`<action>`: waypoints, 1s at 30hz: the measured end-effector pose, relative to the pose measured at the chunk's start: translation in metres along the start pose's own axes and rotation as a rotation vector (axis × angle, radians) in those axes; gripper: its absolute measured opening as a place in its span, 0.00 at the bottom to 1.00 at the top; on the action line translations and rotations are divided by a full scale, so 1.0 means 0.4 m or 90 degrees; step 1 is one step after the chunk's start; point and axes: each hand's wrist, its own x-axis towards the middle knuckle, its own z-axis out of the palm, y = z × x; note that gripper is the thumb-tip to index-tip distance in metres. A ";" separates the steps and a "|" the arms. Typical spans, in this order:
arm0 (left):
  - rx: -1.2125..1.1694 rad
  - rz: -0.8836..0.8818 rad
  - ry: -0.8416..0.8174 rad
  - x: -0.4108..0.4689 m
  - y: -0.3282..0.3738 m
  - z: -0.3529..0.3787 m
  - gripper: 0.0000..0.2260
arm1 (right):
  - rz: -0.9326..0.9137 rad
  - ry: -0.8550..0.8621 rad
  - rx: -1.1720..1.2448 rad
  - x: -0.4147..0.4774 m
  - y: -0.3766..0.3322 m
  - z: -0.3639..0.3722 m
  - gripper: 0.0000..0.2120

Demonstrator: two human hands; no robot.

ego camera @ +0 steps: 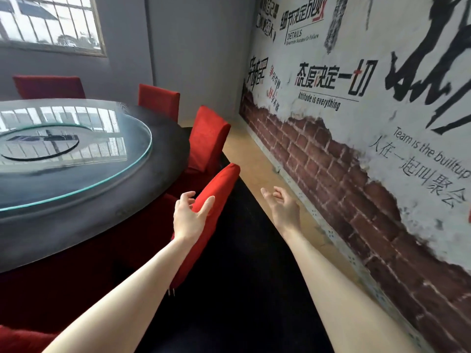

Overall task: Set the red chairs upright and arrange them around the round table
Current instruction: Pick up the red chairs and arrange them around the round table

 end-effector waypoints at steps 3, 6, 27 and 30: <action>0.005 -0.011 0.025 0.062 0.000 0.075 0.26 | 0.001 -0.027 -0.004 0.104 0.030 0.001 0.29; 0.006 -0.019 0.040 0.125 -0.012 0.149 0.26 | -0.004 -0.052 0.008 0.205 0.057 0.021 0.29; 0.111 -0.237 0.313 0.492 -0.188 0.414 0.27 | -0.043 -0.400 -0.082 0.883 0.226 0.376 0.33; 0.210 -0.305 0.403 0.474 -0.213 0.424 0.28 | -0.067 -0.476 -0.146 0.921 0.249 0.426 0.36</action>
